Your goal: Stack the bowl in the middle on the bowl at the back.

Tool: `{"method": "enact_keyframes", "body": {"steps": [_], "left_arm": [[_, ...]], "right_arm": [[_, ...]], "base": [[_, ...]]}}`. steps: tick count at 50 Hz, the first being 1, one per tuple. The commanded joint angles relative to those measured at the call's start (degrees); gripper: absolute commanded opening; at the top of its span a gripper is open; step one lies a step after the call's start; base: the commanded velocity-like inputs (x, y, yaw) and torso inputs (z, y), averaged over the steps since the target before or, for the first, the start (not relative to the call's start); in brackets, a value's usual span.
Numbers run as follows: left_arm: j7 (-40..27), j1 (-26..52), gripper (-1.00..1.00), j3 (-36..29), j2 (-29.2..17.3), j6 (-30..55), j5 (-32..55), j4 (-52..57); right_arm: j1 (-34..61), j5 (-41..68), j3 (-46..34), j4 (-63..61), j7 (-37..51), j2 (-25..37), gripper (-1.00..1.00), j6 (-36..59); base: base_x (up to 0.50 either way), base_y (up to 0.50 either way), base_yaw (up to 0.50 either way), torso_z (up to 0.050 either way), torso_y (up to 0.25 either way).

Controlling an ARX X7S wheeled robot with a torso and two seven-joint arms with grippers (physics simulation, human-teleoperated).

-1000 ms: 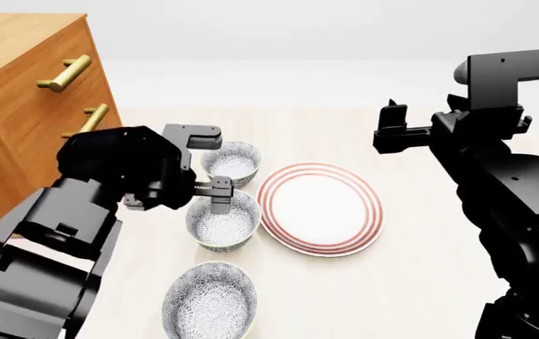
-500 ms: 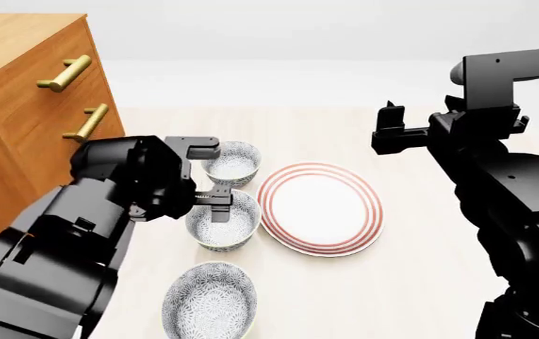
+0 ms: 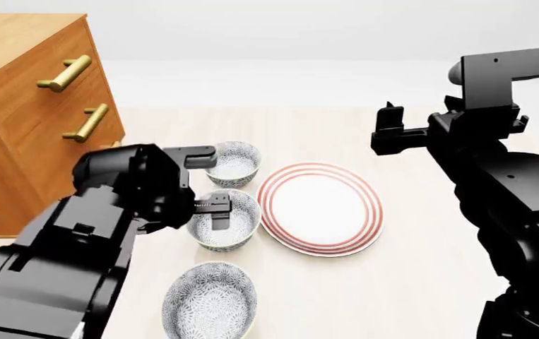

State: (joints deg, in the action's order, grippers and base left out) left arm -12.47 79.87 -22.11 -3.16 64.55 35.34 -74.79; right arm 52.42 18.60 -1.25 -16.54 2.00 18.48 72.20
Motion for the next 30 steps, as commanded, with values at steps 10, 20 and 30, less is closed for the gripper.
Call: {"method": "enact_keyframes", "body": {"steps": [10, 20, 30], "left_arm": [[0.26, -2.73, 1.0, 27.13, 1.7, 1.48, -24.72, -0.18], [-0.54, -3.91, 1.0, 33.48, 2.2, 0.23, -31.57, -0.18], [-1.63, -4.38, -1.0, 35.16, 2.42, -1.28, -33.74, -0.19]], "right_arm": [[0.05, 0.39, -0.34, -0.74, 0.6, 0.32, 1.0, 1.16], [-0.02, 0.61, -0.31, -1.07, 0.88, 0.42, 1.0, 1.53], [-0.43, 0.84, 0.0, -1.38, 1.09, 0.58, 1.0, 1.56]], "base": [[0.0, 0.0, 0.0, 0.0, 0.0], [0.0, 0.0, 0.0, 0.0, 0.0], [0.0, 0.0, 0.0, 0.0, 0.0]]}}
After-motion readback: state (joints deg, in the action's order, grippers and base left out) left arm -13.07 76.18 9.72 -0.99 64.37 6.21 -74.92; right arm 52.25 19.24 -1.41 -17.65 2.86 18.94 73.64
